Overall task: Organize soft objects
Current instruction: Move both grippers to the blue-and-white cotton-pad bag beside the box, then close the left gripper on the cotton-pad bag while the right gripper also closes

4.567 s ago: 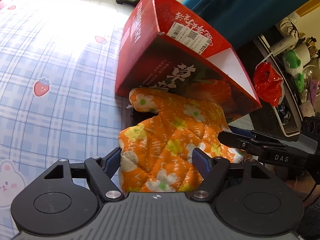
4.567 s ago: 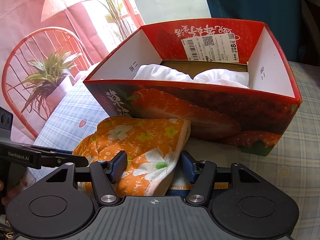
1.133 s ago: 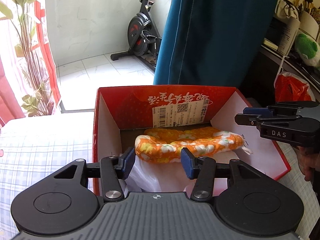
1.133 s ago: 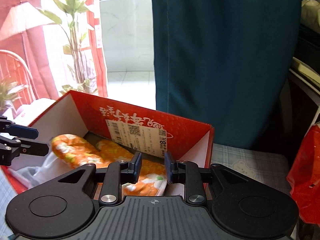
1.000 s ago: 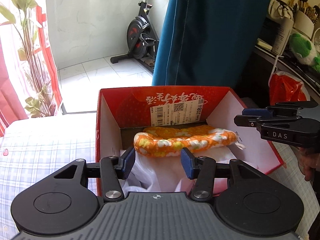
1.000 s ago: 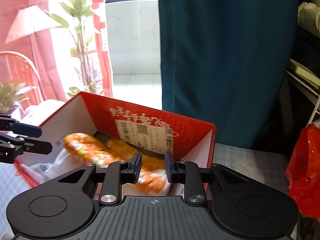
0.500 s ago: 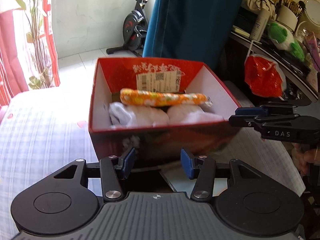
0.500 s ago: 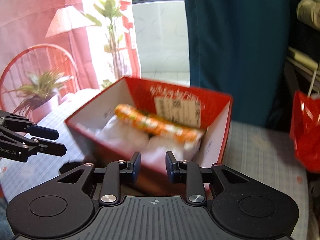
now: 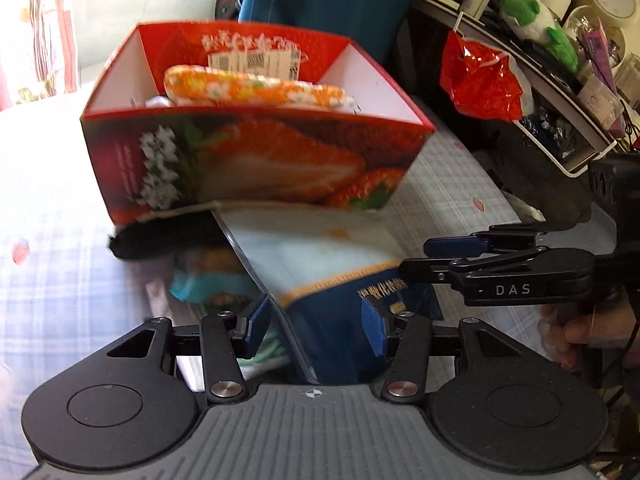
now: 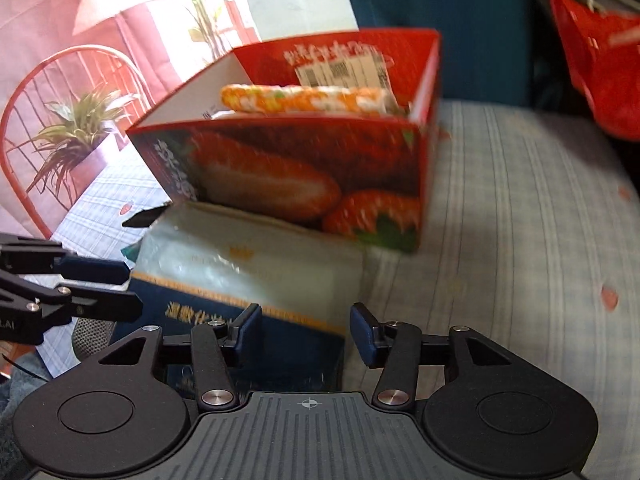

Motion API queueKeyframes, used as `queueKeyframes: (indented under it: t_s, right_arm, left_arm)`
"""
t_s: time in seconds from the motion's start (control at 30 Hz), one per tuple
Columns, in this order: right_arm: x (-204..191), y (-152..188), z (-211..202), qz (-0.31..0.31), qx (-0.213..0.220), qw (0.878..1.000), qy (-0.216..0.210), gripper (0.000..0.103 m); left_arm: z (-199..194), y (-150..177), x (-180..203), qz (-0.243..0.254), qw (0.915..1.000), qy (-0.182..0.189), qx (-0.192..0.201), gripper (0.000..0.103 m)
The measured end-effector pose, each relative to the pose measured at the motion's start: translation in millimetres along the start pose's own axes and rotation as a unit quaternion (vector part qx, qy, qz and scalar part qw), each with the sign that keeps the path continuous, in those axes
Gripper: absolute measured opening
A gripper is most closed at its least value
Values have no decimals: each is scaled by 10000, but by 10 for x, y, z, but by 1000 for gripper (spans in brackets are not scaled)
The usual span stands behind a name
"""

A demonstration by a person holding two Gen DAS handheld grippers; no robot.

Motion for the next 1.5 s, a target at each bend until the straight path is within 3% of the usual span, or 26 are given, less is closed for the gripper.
queueKeyframes:
  t_s: [0.13, 0.27, 0.43, 0.57, 0.73, 0.9, 1.07, 1.5]
  right_arm:
    - [7, 98, 50, 261, -10, 9996, -131, 61]
    - [-4, 169, 108, 482, -6, 9981, -375, 61]
    - [-83, 164, 105, 530, 89, 9974, -470, 52]
    - [-134, 143, 114, 488, 130, 9974, -512, 54]
    - [-118, 203, 128, 619, 246, 9965, -501, 59]
    - [-145, 263, 102, 796, 423, 9944, -548, 50]
    - [-293, 226, -43, 564, 701, 9951, -410, 33]
    - [-374, -369, -496, 26, 1398, 9898, -278, 31]
  left_arm:
    - [67, 107, 22, -5, 9999, 28, -97, 53]
    - [102, 150, -15, -86, 9999, 71, -103, 53]
    - [120, 201, -101, -311, 9995, 97, -3, 52]
    - [139, 210, -178, -547, 9984, 143, 96, 52]
    - [127, 250, -186, -436, 9988, 102, 206, 52]
    - [100, 253, -196, -471, 9985, 122, 256, 49]
    - [2, 224, -208, -482, 9979, 121, 405, 46]
    - [-548, -199, -61, -62, 9912, 434, 1247, 46]
Point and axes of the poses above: each gripper's, at about its wrist camera, not at the fingertips, and z roughly the way its jaws point, x to its right, y to its underside, the point moved 3 cm from there along z, roughly the way its jaws point, and after that the axes turned 14 degrees about -z, right-handed, at the moved point
